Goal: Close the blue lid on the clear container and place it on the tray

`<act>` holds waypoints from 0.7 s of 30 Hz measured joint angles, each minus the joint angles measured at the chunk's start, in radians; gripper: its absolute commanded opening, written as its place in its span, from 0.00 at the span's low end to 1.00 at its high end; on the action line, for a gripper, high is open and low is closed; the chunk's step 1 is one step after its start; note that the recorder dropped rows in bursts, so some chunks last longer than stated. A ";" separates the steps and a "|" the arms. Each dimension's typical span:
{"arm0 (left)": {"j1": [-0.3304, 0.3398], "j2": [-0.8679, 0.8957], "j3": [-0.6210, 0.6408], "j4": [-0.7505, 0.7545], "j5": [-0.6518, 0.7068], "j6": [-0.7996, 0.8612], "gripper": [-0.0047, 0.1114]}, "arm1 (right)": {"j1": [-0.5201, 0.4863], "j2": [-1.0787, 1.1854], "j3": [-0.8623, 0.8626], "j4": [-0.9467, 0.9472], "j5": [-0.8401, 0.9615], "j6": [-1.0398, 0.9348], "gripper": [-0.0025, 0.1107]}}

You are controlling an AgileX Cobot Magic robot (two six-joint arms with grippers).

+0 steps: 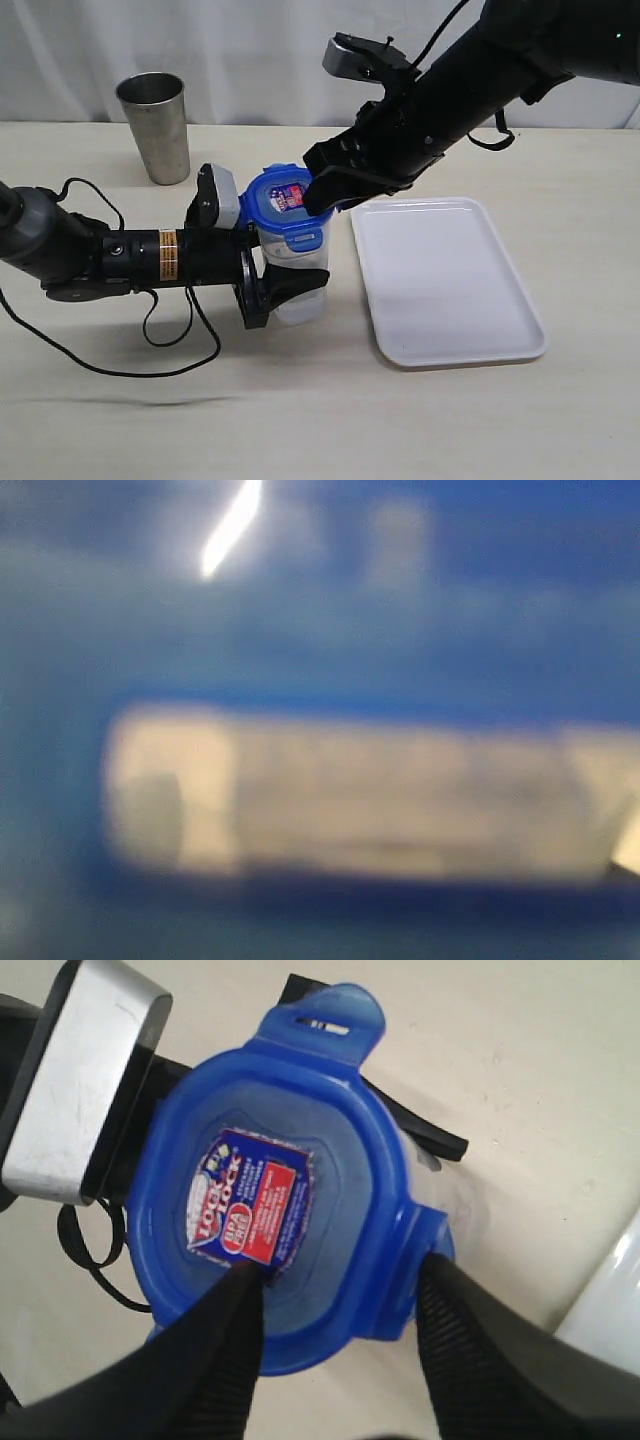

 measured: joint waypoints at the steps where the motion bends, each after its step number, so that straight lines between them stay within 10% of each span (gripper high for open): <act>1: 0.002 0.000 0.000 0.000 -0.002 0.000 0.04 | 0.002 0.002 -0.002 -0.002 -0.002 0.004 0.38; 21: 0.025 0.000 0.009 -0.012 -0.009 -0.011 0.04 | -0.011 0.058 -0.012 0.146 -0.012 -0.108 0.31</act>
